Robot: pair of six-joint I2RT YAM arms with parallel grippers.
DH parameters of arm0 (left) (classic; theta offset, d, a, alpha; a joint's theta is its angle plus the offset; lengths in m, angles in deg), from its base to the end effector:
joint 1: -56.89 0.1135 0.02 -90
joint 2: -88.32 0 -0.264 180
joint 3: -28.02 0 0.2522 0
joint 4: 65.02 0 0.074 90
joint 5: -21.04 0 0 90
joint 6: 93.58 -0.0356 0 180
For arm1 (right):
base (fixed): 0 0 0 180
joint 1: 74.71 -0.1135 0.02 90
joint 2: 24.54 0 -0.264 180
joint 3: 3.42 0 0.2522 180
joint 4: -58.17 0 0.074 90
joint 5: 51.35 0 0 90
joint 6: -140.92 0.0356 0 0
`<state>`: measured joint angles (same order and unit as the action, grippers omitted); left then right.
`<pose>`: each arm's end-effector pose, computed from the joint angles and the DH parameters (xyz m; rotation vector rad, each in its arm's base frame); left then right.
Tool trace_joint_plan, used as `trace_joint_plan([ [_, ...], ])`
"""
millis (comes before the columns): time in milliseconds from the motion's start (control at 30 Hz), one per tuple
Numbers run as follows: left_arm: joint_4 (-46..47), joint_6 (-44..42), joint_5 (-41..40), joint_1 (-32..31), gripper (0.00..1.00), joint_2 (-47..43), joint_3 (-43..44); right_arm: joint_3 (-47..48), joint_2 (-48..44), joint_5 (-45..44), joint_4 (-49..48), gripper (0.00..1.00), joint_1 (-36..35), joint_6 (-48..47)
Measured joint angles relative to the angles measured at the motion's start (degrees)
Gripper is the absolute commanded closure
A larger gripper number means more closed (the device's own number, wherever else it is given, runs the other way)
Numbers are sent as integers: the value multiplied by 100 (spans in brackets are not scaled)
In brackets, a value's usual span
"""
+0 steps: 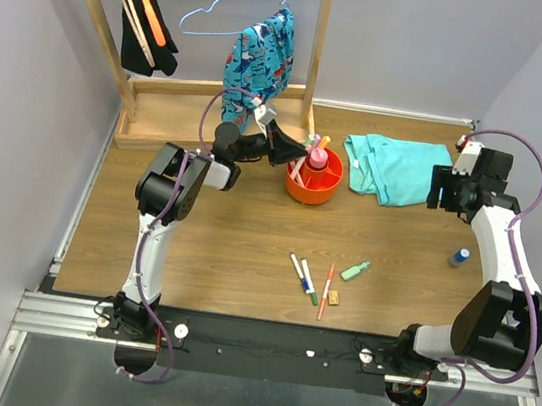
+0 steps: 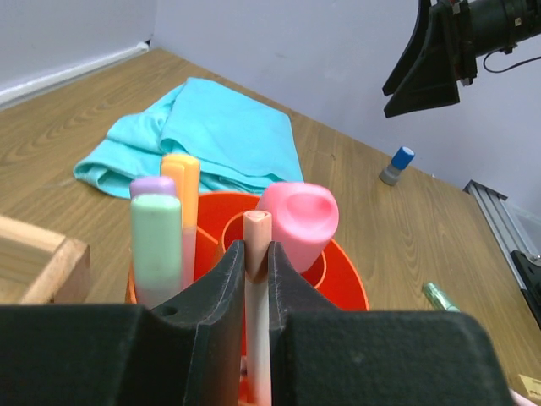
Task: Sort the stationery into containers
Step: Place the pen in the storage box, then pick up the pen from the center of the board.
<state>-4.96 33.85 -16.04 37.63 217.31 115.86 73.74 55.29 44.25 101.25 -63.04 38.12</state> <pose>0.4309 -0.1806 0.1837 0.6618 1.3705 -1.3769 0.2961 -0.0576 0.2832 -0.0704 2.3652 -0.0908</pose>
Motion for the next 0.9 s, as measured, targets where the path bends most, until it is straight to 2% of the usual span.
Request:
trace_joint_plan([
  [167, 74, 42, 0, 20, 79, -24, -334, -9, -2, 2, -4, 23, 0, 2],
  [333, 72, 52, 4, 55, 59, -223, -588, -92, -57, 7, -7, 23, 0, 11],
  [433, 63, 50, 9, 129, 52, -450, -699, -105, -90, 9, -22, 23, 0, 31],
  [700, -186, -46, 302, 358, 51, -1386, -848, -341, -339, 144, -133, 23, 4, 164],
  [833, -929, -509, 979, 323, 51, -2347, -1255, -505, -511, 225, -236, 23, 4, 229],
  [900, -2321, -1587, 1294, 107, 50, -3067, -1460, -713, -717, 306, -323, 23, 4, 293],
])
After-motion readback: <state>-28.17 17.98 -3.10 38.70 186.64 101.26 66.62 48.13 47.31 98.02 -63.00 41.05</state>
